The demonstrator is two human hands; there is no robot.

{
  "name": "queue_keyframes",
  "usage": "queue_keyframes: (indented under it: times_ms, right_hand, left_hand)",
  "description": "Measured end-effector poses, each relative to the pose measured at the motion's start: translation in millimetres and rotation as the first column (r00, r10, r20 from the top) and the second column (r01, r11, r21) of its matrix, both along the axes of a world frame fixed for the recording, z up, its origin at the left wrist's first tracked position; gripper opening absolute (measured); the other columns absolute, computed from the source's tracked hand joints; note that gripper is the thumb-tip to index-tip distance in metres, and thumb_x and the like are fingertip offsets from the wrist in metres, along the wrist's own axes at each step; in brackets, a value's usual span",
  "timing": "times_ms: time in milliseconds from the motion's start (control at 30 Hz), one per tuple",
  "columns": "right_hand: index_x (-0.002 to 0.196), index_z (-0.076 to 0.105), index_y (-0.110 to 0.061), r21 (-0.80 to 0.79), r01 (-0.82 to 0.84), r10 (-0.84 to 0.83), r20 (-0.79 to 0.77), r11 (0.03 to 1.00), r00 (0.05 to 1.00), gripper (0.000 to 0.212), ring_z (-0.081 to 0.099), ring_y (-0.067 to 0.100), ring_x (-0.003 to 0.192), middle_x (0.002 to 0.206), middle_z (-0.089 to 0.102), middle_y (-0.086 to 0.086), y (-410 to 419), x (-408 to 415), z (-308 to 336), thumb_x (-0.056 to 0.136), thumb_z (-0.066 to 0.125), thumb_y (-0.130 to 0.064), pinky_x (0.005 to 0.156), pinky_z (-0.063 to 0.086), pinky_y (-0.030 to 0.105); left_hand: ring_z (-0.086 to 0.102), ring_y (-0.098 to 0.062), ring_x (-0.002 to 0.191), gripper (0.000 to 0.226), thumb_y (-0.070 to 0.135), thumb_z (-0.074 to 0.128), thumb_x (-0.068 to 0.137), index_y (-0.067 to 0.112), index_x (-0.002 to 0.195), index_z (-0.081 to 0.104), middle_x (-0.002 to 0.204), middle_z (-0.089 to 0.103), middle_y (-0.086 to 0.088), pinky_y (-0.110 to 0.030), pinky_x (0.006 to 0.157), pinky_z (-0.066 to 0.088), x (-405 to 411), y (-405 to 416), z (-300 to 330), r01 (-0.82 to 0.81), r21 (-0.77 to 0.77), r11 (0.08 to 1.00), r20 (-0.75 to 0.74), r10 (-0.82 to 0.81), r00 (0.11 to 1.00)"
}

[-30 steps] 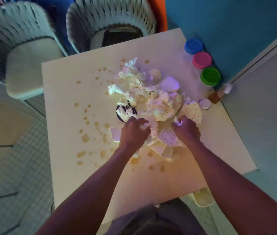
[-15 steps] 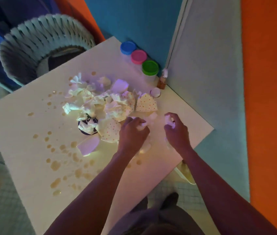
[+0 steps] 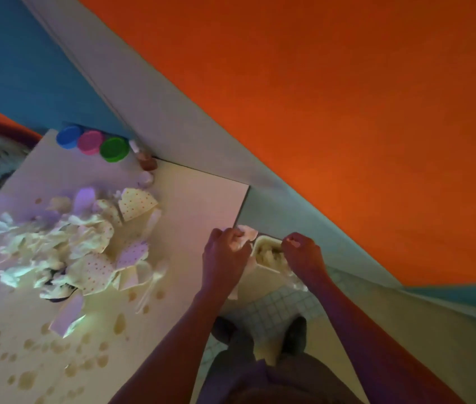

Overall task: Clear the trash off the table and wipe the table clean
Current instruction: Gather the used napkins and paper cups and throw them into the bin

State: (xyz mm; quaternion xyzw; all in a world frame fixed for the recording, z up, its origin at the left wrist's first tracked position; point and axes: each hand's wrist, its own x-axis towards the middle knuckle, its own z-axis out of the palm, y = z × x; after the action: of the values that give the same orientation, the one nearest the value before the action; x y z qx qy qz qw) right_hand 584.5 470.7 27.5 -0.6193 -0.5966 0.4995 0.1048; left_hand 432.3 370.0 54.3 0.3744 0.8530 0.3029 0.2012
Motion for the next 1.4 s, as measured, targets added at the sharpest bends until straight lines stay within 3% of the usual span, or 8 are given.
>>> queue_keyframes:
  times_ms: [167, 300, 400, 600, 833, 933, 1133, 1400]
  right_hand:
    - [0.065, 0.064, -0.015, -0.124, 0.097, -0.097, 0.007, 0.988, 0.995, 0.034, 0.068, 0.036, 0.078, 0.075, 0.071, 0.015, 2, 61, -8, 0.064, 0.046, -0.043, 0.073, 0.055, 0.041]
    - [0.07, 0.069, -0.009, -0.234, 0.109, -0.103, 0.039, 0.966, 0.994, 0.049, 0.068, 0.033, 0.083, 0.081, 0.072, 0.016, 2, 102, -24, 0.075, 0.05, -0.054, 0.082, 0.053, 0.041]
    - [0.068, 0.071, -0.01, -0.294, 0.178, -0.163, 0.073, 0.939, 0.984, 0.039, 0.069, 0.03, 0.078, 0.074, 0.073, 0.012, -5, 120, -41, 0.081, 0.06, -0.045, 0.078, 0.055, 0.04]
    - [0.06, 0.069, -0.015, -0.415, 0.285, -0.279, 0.076, 0.864, 0.957, 0.03, 0.064, 0.021, 0.06, 0.055, 0.067, 0.001, -19, 127, -69, 0.085, 0.065, -0.031, 0.07, 0.054, 0.033]
    - [0.066, 0.07, -0.014, -0.445, 0.379, -0.381, 0.089, 0.811, 0.92, 0.027, 0.063, 0.022, 0.059, 0.061, 0.068, 0.004, -13, 120, -111, 0.084, 0.066, -0.034, 0.071, 0.053, 0.036]
    - [0.07, 0.072, -0.013, -0.467, 0.403, -0.434, 0.045, 0.787, 0.9, 0.023, 0.063, 0.023, 0.059, 0.064, 0.07, 0.007, -2, 110, -140, 0.084, 0.069, -0.032, 0.074, 0.055, 0.043]
    - [0.083, 0.071, -0.009, -0.445, 0.379, -0.453, -0.069, 0.811, 0.889, 0.017, 0.059, 0.019, 0.052, 0.069, 0.067, 0.006, 27, 86, -226, 0.088, 0.068, -0.026, 0.061, 0.047, 0.031]
    - [0.086, 0.067, -0.013, -0.535, 0.335, -0.455, -0.107, 0.776, 0.884, 0.01, 0.06, 0.026, 0.068, 0.078, 0.065, 0.009, 65, 51, -370, 0.081, 0.063, -0.021, 0.059, 0.046, 0.03]
  left_hand:
    - [0.063, -0.021, 0.088, 0.025, 0.024, 0.08, 0.079, 0.015, 0.101, 0.072, 0.099, 0.063, -0.006, -0.022, 0.074, 0.04, 46, 8, -22, 0.058, -0.045, 0.997, 0.005, -0.058, 0.998]
    - [0.059, -0.014, 0.085, 0.025, 0.025, 0.078, 0.08, 0.013, 0.102, 0.073, 0.098, 0.063, -0.004, -0.01, 0.066, 0.034, 83, 9, -38, 0.073, -0.125, 0.989, 0.042, -0.068, 0.997]
    - [0.055, -0.005, 0.08, 0.023, 0.028, 0.075, 0.081, 0.019, 0.102, 0.073, 0.096, 0.061, 0.002, -0.005, 0.064, 0.036, 98, 6, -48, 0.113, -0.16, 0.981, 0.065, -0.104, 0.992]
    - [0.056, -0.001, 0.085, 0.026, 0.037, 0.069, 0.084, 0.024, 0.106, 0.07, 0.1, 0.059, 0.008, -0.016, 0.067, 0.041, 104, 5, -72, 0.179, -0.252, 0.951, 0.11, -0.156, 0.982]
    - [0.057, -0.008, 0.083, 0.024, 0.036, 0.071, 0.083, 0.022, 0.101, 0.07, 0.1, 0.058, 0.004, -0.027, 0.071, 0.045, 101, 23, -116, 0.195, -0.283, 0.939, 0.104, -0.172, 0.979]
    - [0.058, -0.012, 0.084, 0.026, 0.037, 0.072, 0.081, 0.023, 0.103, 0.071, 0.102, 0.058, 0.003, -0.026, 0.071, 0.044, 95, 35, -147, 0.196, -0.296, 0.935, 0.095, -0.175, 0.98]
    - [0.055, -0.011, 0.086, 0.03, 0.035, 0.071, 0.08, 0.026, 0.109, 0.069, 0.104, 0.053, 0.005, -0.023, 0.071, 0.04, 85, 61, -234, 0.187, -0.255, 0.949, 0.15, -0.152, 0.977]
    - [0.055, -0.026, 0.098, 0.034, 0.03, 0.059, 0.095, 0.018, 0.127, 0.059, 0.122, 0.048, -0.008, -0.029, 0.081, 0.038, 55, 92, -383, 0.031, -0.269, 0.963, 0.183, 0.02, 0.983]
